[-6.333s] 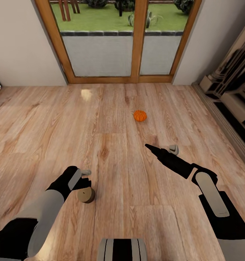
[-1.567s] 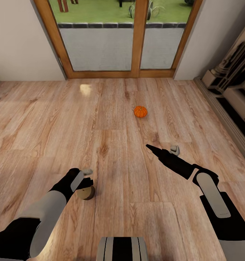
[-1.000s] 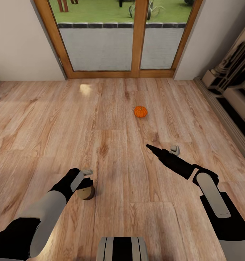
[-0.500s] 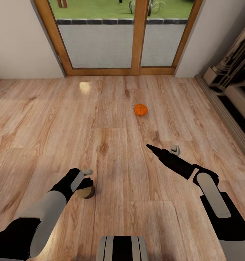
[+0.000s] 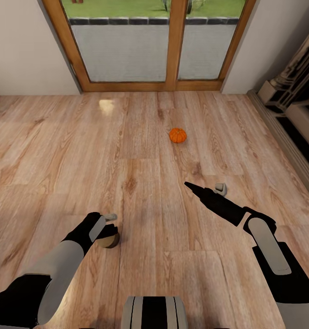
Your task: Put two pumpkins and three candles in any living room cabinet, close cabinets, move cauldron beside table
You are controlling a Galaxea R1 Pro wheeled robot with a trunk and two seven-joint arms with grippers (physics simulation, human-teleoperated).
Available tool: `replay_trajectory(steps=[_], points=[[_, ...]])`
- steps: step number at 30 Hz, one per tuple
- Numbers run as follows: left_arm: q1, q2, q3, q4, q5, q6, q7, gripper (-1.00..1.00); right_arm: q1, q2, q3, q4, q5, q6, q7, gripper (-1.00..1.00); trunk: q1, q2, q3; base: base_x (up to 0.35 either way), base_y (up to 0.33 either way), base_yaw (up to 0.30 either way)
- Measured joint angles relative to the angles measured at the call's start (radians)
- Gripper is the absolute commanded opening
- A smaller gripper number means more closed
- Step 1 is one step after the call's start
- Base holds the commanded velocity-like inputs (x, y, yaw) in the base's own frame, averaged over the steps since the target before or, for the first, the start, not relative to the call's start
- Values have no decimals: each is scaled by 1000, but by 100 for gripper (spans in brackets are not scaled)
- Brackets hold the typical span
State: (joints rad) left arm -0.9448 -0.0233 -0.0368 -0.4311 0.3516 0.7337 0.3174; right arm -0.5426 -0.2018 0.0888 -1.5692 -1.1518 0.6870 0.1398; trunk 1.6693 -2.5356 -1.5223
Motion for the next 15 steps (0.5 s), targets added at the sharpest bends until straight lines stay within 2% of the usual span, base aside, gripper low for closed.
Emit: replay_trajectory(steps=[12, 13, 15], points=[[0, 0, 0, 0, 0, 0, 1, 100, 0, 0, 0, 0, 0, 1, 0, 100, 0, 0, 0, 0, 0, 0], [0, 0, 0, 0, 0, 0, 1, -100, 0, 0, 0, 0, 0, 1, 0, 100, 0, 0, 0, 0, 0, 0], [0, 0, 0, 0, -1, 0, 2, -100, 0, 0, 0, 0, 0, 1, 0, 100, 0, 0, 0, 0, 0, 0]])
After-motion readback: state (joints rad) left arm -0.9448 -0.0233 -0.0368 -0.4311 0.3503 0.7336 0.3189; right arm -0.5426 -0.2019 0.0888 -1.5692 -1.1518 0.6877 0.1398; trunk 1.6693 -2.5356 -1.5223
